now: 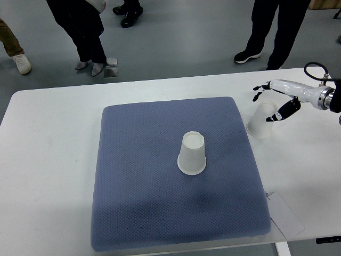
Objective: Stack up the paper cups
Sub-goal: 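Close the right hand fingers around the white paper cup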
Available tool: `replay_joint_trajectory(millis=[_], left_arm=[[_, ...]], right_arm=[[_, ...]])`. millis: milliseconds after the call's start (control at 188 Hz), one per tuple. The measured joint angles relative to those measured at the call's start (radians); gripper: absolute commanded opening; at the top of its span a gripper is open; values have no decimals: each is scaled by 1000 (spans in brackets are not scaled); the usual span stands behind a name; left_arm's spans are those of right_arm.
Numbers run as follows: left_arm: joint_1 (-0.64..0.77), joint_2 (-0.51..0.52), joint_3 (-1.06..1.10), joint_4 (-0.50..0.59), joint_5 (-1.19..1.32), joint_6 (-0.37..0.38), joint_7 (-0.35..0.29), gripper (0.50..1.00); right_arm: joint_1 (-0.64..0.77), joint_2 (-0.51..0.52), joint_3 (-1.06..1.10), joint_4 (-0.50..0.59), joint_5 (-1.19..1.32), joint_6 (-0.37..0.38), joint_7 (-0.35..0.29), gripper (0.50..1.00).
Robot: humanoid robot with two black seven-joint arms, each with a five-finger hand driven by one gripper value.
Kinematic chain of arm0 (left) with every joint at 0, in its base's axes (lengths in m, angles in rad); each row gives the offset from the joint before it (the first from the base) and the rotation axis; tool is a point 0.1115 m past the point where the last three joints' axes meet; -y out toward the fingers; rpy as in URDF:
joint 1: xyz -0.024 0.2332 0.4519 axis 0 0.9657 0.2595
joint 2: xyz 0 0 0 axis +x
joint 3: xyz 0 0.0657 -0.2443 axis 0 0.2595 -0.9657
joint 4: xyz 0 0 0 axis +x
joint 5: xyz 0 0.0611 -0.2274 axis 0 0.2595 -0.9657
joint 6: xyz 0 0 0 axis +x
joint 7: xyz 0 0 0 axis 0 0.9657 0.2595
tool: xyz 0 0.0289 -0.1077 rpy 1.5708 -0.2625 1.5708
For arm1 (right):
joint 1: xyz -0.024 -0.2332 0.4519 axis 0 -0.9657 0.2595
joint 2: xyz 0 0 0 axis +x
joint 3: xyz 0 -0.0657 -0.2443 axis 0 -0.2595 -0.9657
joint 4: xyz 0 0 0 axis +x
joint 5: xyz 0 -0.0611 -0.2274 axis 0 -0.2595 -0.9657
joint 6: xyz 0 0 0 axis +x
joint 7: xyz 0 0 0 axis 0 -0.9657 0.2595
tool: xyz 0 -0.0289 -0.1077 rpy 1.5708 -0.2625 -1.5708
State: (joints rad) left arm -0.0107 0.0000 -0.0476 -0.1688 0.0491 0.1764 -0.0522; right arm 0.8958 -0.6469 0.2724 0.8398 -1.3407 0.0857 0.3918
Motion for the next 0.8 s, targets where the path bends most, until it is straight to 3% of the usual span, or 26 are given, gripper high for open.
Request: replay_joint_trajectory(millis=[302,801], left_arm=[[0,0,0,0,0,0,0,1000],[0,0,0,0,0,0,0,1000]], right_arm=[[1,30,-33,-43,-41,-51,-19,903],[6,67,-54,-96,-106,-72,-68,897]])
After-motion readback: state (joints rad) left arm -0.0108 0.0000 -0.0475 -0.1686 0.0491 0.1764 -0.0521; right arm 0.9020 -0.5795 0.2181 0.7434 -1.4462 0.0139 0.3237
